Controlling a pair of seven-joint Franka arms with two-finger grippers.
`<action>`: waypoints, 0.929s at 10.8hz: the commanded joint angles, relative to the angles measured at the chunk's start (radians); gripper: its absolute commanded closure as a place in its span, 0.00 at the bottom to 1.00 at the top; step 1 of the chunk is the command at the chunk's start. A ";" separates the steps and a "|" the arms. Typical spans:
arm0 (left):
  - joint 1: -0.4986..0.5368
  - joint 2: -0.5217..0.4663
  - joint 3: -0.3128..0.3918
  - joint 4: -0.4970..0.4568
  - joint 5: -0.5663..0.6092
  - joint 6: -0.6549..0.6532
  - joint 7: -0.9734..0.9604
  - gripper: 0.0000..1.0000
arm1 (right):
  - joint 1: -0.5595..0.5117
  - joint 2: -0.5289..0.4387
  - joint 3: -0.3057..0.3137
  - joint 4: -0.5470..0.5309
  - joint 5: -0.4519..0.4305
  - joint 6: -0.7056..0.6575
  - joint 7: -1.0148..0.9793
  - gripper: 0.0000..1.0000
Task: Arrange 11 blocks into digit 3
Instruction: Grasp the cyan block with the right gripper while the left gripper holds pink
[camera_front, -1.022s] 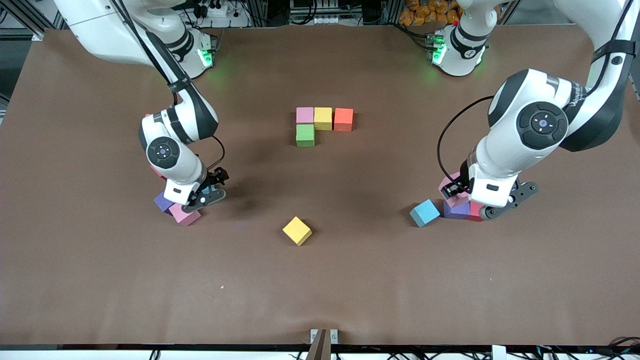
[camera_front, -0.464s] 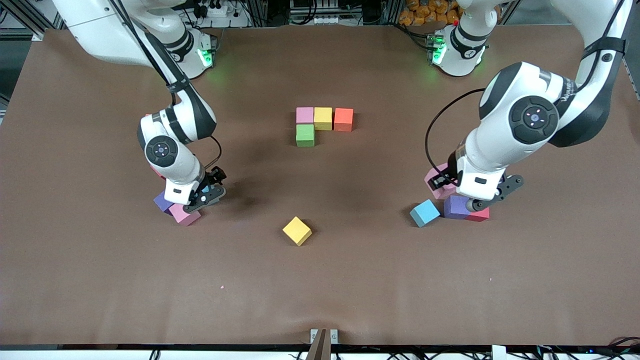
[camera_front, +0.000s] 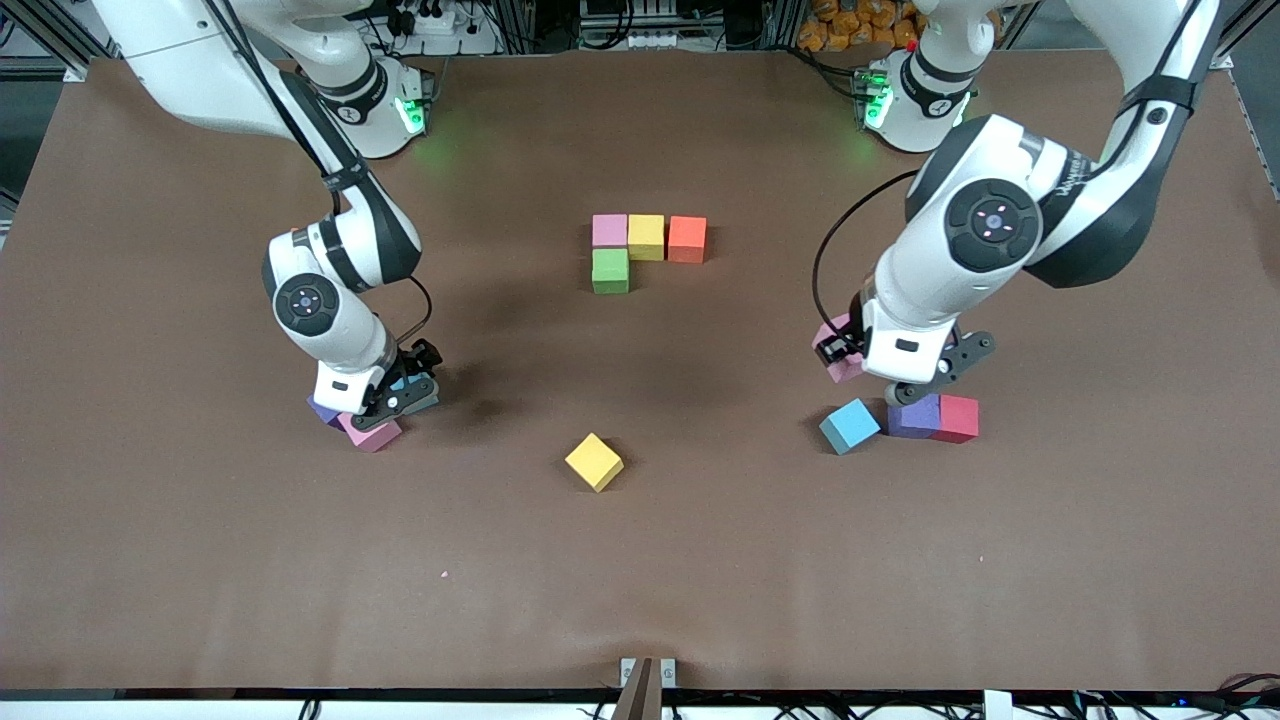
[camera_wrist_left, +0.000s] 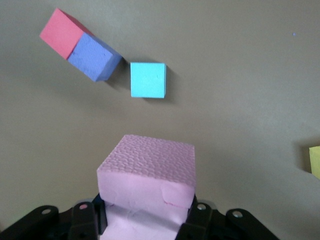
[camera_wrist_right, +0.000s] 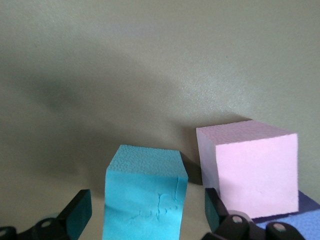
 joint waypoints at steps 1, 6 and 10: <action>-0.018 -0.002 0.002 -0.006 -0.021 -0.013 -0.039 0.85 | -0.015 0.000 0.012 -0.043 -0.002 0.051 0.044 0.00; -0.029 -0.004 0.002 -0.003 -0.021 -0.014 -0.050 0.85 | -0.010 -0.011 0.018 -0.035 -0.002 0.041 0.052 0.66; -0.016 -0.019 0.002 0.000 -0.021 -0.014 -0.037 0.85 | 0.051 -0.017 0.070 0.048 0.062 -0.054 0.249 0.71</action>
